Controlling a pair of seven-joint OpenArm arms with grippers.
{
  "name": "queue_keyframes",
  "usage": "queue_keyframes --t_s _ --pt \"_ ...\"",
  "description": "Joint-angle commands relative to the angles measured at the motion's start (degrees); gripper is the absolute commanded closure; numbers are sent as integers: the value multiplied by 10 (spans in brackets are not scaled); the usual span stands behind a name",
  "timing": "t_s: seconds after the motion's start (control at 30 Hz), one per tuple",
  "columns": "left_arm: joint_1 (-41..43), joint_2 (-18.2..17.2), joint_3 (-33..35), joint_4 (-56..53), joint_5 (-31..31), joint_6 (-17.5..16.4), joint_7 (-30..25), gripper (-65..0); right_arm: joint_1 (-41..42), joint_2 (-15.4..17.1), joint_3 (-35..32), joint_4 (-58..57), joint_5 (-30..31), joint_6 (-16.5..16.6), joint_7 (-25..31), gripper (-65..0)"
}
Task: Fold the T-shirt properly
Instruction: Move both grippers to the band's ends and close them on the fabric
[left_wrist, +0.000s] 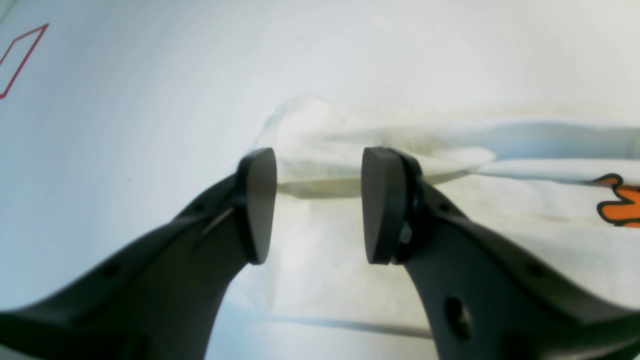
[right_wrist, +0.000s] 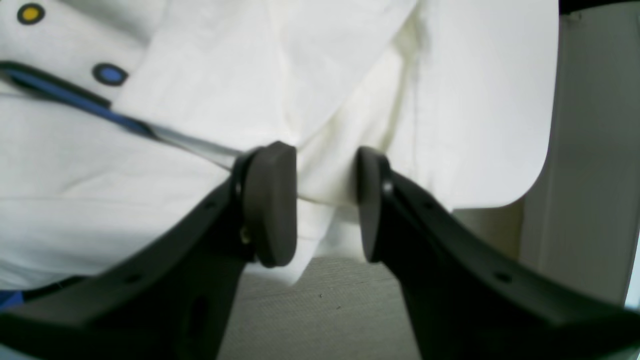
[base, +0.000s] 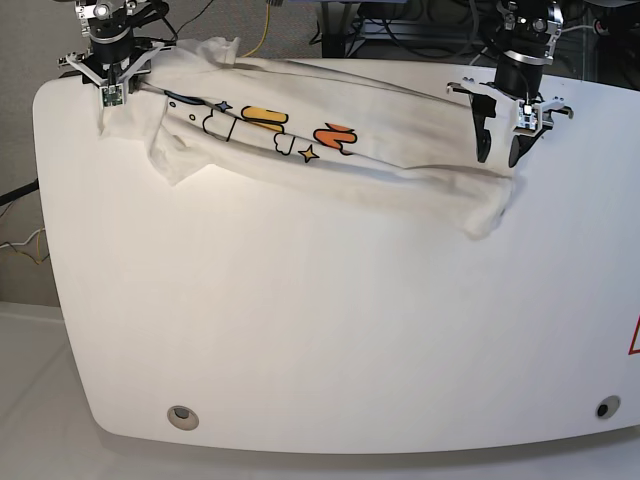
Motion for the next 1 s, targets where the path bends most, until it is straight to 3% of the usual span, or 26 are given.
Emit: queue_keyframes --t_s 0.0,0.3,0.37,0.53,0.63,0.83,0.97 --pt "4 9 -1 7 -6 2 -17 -266 -2 1 3 -1 5 -3 11 -227" --pt "0 8 0 -50 -6 1 -17 -256 1 1 1 -34 5 -3 11 -227" --pt "-1 7 1 -66 -7 1 -17 -210 2 1 1 -39 5 -3 11 -227" --pt "-10 7 1 -81 -7 1 -17 -4 10 1 1 -41 5 -3 11 -224" --pt "-10 7 1 -82 -6 1 -17 -16 11 1 1 -41 5 -3 11 -186" --pt "-12 7 1 -82 -6 1 -17 -21 14 1 0 -59 5 -3 11 -9" --pt "-13 6 1 -84 -6 1 -17 -21 28 2 0 -86 0 -3 11 -3"
